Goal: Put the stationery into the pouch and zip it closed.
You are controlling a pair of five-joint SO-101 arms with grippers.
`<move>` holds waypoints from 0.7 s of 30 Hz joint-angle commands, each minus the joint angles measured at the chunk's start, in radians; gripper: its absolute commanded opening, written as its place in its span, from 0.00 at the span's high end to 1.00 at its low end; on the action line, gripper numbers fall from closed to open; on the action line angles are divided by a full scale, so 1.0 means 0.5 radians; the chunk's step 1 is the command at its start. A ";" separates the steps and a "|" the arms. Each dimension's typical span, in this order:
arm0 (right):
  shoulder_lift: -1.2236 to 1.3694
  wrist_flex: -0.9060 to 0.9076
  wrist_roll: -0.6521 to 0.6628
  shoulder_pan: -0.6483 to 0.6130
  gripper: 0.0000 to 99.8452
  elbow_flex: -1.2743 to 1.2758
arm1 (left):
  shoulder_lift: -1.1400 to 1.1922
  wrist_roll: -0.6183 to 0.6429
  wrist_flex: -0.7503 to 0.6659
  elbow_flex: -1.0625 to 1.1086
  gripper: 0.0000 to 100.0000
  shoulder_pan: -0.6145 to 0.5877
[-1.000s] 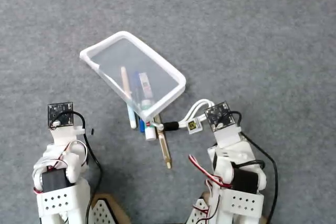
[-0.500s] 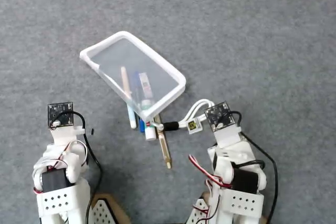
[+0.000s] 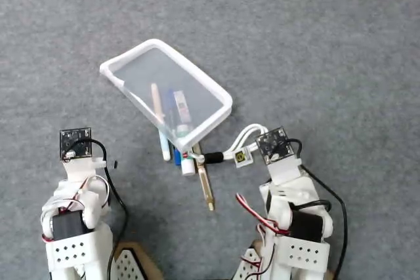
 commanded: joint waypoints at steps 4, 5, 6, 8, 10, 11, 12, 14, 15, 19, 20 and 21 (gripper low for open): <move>-0.057 -0.055 0.331 0.018 0.98 -0.002 | -0.028 0.006 -0.068 0.014 0.97 0.023; -0.057 -0.055 0.423 0.031 0.98 -0.002 | -0.028 0.003 -0.074 0.005 0.97 0.023; -0.057 -0.058 0.500 0.031 0.98 -0.002 | -0.028 0.000 -0.071 -0.029 0.97 0.023; -0.057 -0.074 0.534 0.031 0.98 -0.005 | -0.028 -0.040 -0.061 -0.112 0.97 0.008; -0.051 -0.120 0.448 0.034 0.98 -0.008 | -0.009 -0.080 -0.061 -0.143 0.97 0.023; -0.044 -0.129 0.396 0.034 0.98 -0.017 | -0.009 -0.101 -0.061 -0.143 0.97 0.014; -0.038 -0.123 0.353 0.034 0.98 -0.044 | -0.009 -0.123 -0.061 -0.143 0.97 0.002; -0.038 -0.126 0.288 0.034 0.98 -0.075 | -0.006 -0.184 0.006 -0.167 0.97 -0.029; -0.038 -0.129 0.288 0.034 0.98 -0.075 | -0.006 -0.209 0.052 -0.198 0.97 -0.038; -0.035 -0.160 0.304 0.034 0.98 -0.091 | -0.006 -0.233 0.129 -0.333 0.97 -0.048; -0.035 -0.178 0.304 0.037 0.98 -0.127 | -0.006 -0.233 0.138 -0.367 0.97 -0.048; -0.035 -0.184 0.304 0.046 0.98 -0.195 | -0.006 -0.233 0.144 -0.400 0.97 -0.048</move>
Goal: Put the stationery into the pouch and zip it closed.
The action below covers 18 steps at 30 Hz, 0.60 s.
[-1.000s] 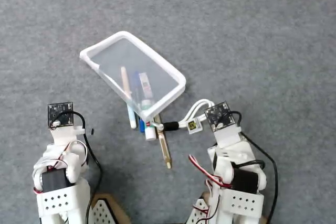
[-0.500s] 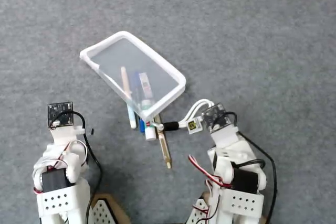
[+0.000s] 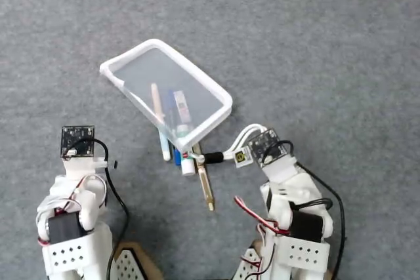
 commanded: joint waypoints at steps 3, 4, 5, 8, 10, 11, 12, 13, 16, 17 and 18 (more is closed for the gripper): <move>0.017 -0.064 -0.021 0.068 0.98 -0.443 | 0.003 -0.025 0.037 -0.232 0.97 -0.023; 0.081 -0.064 -0.021 0.071 0.98 -0.523 | 0.021 -0.025 0.037 -0.253 0.97 -0.023; 0.176 -0.064 -0.025 0.071 0.98 -0.600 | 0.055 -0.015 0.037 -0.284 0.97 -0.023; 0.582 -0.064 -0.058 0.071 0.98 -0.879 | 0.249 -0.009 0.037 -0.425 0.97 -0.023; 0.907 -0.058 -0.175 0.071 0.98 -1.109 | 0.433 -0.009 0.040 -0.539 0.97 -0.023; 1.060 -0.031 -0.224 0.064 0.98 -1.220 | 0.531 -0.009 0.040 -0.597 0.97 -0.023; 1.201 0.009 -0.255 0.058 0.98 -1.330 | 0.629 -0.009 0.040 -0.661 0.97 -0.026; 1.339 0.064 -0.276 0.058 0.98 -1.447 | 0.721 -0.009 0.055 -0.744 0.97 -0.026; 1.653 0.242 -0.276 0.049 0.98 -1.711 | 0.948 0.015 0.261 -1.008 0.97 -0.011; 1.738 0.316 -0.276 0.015 0.97 -1.778 | 1.019 0.055 0.313 -1.076 0.97 -0.011; 1.815 0.396 -0.276 -0.031 0.95 -1.830 | 1.086 0.086 0.347 -1.125 0.97 -0.011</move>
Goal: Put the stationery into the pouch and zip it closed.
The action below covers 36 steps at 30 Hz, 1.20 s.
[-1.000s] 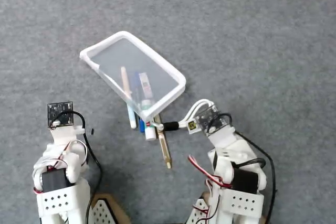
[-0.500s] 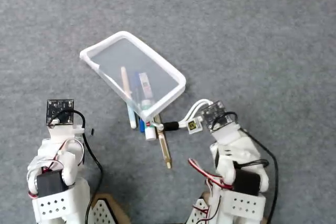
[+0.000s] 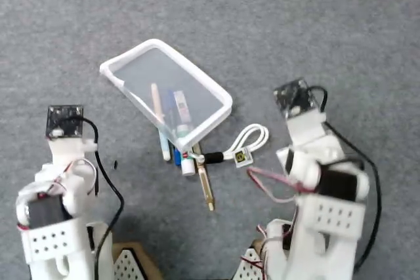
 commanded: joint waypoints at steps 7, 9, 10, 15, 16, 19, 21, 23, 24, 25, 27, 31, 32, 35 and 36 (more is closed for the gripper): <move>0.548 0.396 -0.025 -0.694 0.76 -0.333 | 0.439 0.028 0.144 -0.287 0.97 -0.017; 0.575 0.390 -0.025 -0.813 0.74 -0.333 | 0.473 0.028 0.144 -0.290 0.97 -0.017; 0.588 0.371 -0.021 -0.862 0.74 -0.333 | 0.485 0.028 0.144 -0.290 0.97 -0.017; 0.747 0.224 0.000 -1.016 0.73 -0.333 | 0.577 0.028 0.138 -0.305 0.88 -0.011; 0.802 0.190 0.021 -1.046 0.73 -0.333 | 0.598 0.031 0.138 -0.305 0.83 -0.011; 0.987 0.089 0.049 -1.123 0.73 -0.342 | 0.614 0.037 0.110 -0.287 0.78 -0.014; 1.109 0.003 0.049 -1.163 0.73 -0.345 | 0.614 0.043 0.107 -0.284 0.78 -0.014; 1.220 -0.083 0.049 -1.215 0.73 -0.345 | 0.614 0.043 0.098 -0.272 0.78 -0.008; 1.272 -0.123 0.049 -1.249 0.73 -0.345 | 0.614 0.043 0.095 -0.259 0.78 -0.008; 1.318 -0.163 0.049 -1.283 0.73 -0.345 | 0.614 0.043 0.068 -0.241 0.78 -0.011; 1.404 -0.224 0.052 -1.344 0.73 -0.345 | 0.614 0.043 0.025 -0.180 0.78 -0.017; 1.554 -0.338 0.144 -1.424 0.73 -0.348 | 0.614 0.043 -0.031 -0.115 0.78 -0.017; 1.585 -0.381 0.163 -1.424 0.73 -0.348 | 0.614 0.043 -0.031 -0.115 0.78 -0.017; 1.677 -0.473 0.224 -1.424 0.73 -0.388 | 0.614 0.043 -0.031 -0.115 0.78 -0.017; 1.714 -0.482 0.236 -1.424 0.73 -0.419 | 0.614 0.043 -0.031 -0.112 0.78 -0.017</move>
